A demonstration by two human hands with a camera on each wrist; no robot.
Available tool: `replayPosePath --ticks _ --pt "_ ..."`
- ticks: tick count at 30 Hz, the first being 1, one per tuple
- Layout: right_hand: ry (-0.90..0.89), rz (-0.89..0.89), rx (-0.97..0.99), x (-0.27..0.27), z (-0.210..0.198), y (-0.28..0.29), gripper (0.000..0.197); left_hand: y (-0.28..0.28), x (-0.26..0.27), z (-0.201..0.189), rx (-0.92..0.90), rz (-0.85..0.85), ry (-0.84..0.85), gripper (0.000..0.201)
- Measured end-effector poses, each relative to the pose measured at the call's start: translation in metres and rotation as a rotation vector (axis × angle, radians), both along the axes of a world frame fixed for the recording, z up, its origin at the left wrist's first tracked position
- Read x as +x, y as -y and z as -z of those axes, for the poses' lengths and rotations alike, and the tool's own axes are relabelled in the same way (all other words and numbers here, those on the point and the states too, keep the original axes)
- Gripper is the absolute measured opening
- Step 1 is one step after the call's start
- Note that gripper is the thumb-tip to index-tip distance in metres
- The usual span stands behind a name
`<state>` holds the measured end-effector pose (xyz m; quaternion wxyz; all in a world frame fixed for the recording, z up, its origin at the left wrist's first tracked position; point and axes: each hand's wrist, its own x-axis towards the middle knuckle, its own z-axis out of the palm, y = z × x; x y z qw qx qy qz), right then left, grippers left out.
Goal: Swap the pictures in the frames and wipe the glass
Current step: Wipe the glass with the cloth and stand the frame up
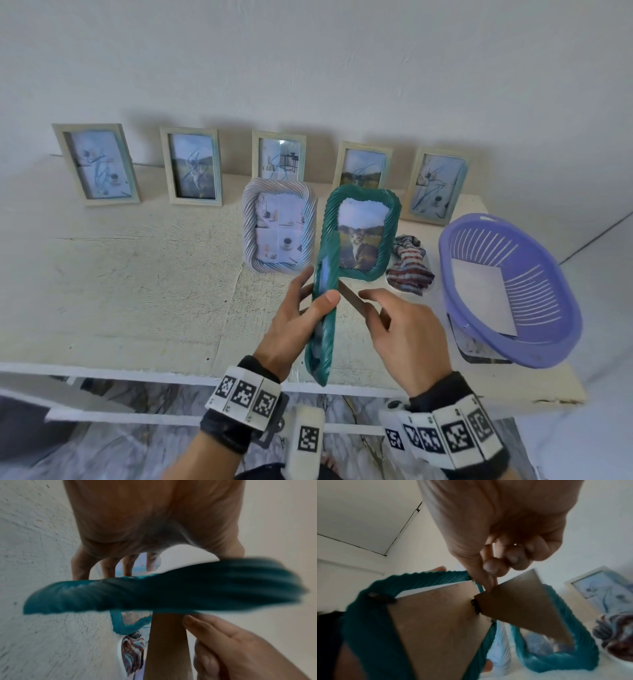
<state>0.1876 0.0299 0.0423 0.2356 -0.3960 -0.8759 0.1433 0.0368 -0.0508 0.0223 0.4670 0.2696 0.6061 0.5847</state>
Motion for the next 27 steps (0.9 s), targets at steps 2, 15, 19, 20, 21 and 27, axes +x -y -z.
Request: replayPosePath --ticks 2,15,19,20,21,27 --pt "-0.198 -0.043 -0.281 -0.001 0.003 0.001 0.021 -0.001 0.006 0.000 0.006 -0.008 -0.083 0.100" --pt "-0.838 0.005 -1.363 -0.031 0.037 -0.010 0.059 0.022 -0.034 0.002 -0.075 -0.212 0.118 0.065" --pt "-0.838 -0.054 -1.435 -0.061 0.043 0.000 0.050 0.035 -0.071 0.005 -0.219 -0.214 0.171 0.079" --pt "-0.841 -0.066 -1.445 -0.073 0.042 0.004 0.049 0.039 -0.081 0.005 -0.213 -0.216 0.186 0.081" --pt "-0.846 -0.083 -1.451 -0.085 0.041 0.007 0.049 0.044 -0.091 0.005 -0.199 -0.225 0.193 0.079" --pt "-0.770 -0.195 -1.362 -0.173 0.028 0.021 0.044 0.061 -0.164 -0.013 -0.180 -0.372 0.095 0.062"
